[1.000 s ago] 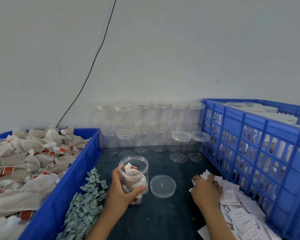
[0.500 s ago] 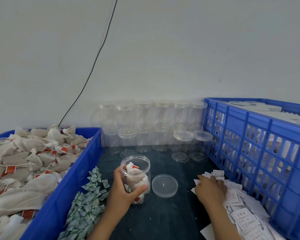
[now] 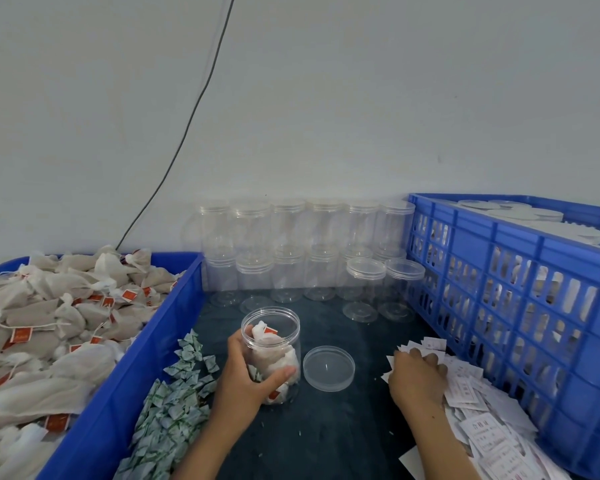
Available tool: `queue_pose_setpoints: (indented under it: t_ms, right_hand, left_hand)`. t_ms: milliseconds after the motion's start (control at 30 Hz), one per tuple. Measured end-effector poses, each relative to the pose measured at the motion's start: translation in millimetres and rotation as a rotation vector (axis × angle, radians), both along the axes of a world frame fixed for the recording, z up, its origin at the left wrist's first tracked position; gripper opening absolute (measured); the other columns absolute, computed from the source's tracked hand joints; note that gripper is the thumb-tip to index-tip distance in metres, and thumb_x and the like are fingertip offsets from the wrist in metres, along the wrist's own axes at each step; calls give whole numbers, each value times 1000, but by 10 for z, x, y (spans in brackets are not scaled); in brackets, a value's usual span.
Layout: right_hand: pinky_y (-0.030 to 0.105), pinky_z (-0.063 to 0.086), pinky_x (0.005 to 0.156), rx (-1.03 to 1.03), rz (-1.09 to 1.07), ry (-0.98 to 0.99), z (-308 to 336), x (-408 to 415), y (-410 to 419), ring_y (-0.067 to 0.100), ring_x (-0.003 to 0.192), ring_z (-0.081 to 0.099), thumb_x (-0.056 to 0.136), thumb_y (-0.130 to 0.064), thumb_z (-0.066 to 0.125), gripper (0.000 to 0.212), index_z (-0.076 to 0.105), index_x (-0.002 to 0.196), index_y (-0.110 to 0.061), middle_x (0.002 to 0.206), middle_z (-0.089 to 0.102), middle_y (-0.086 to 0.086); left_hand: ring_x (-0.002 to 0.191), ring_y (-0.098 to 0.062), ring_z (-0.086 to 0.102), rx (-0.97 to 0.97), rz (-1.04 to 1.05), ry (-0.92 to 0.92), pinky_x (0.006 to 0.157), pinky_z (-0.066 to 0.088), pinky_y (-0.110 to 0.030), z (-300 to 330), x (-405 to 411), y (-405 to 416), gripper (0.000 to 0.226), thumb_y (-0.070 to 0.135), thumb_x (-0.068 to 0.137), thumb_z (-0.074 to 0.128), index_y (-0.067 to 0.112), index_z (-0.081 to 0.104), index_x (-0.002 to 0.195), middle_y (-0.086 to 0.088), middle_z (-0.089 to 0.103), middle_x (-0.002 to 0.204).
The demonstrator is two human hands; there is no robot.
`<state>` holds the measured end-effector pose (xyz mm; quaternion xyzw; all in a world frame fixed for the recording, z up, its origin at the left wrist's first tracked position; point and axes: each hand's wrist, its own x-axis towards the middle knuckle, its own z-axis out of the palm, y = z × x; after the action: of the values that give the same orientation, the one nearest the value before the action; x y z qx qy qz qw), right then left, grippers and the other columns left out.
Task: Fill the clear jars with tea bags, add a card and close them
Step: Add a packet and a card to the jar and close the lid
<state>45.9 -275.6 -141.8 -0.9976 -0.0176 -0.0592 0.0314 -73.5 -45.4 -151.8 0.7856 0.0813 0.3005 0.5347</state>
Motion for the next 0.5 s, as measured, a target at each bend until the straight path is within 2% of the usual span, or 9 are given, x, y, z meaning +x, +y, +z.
queue_pose_setpoints:
  t_ms: [167,267,333,400,500]
  right_hand:
    - [38,33,100,51,2,-26,-38,-14,32,23,125,36,93,-13,49,43,47,135,-18,139,43,-1]
    - [38,33,98,127,-12,-82,-33,-8,58,21,124,38,93,-14,50,36,53,129,-19,135,47,-2]
    - [36,35,96,192,1,-165,-14,1,74,20,121,43,94,-10,50,34,57,126,-19,132,51,-3]
    - [35,39,92,307,66,-310,29,-12,95,21,112,52,93,-5,52,33,62,122,-16,126,57,0]
    - [31,46,73,631,252,-547,162,-106,181,23,90,61,91,5,57,25,70,109,-5,106,66,4]
  left_hand:
    - [98,15,53,-12,-6,10,76,43,-11,13,-2,-7,86,47,53,83,35,36,124,18,57,112]
    - [101,18,51,2,-43,22,77,43,-6,-7,7,5,88,27,61,90,37,31,126,21,53,117]
    - [104,21,49,12,-104,45,79,42,-3,-36,2,11,100,13,61,91,35,25,132,21,48,123]
    - [105,22,50,18,-132,58,79,42,-1,-54,-5,13,107,7,60,91,35,21,136,21,47,126]
    - [105,20,51,53,-112,48,78,41,0,-34,-16,-9,106,12,58,92,46,20,128,24,49,124]
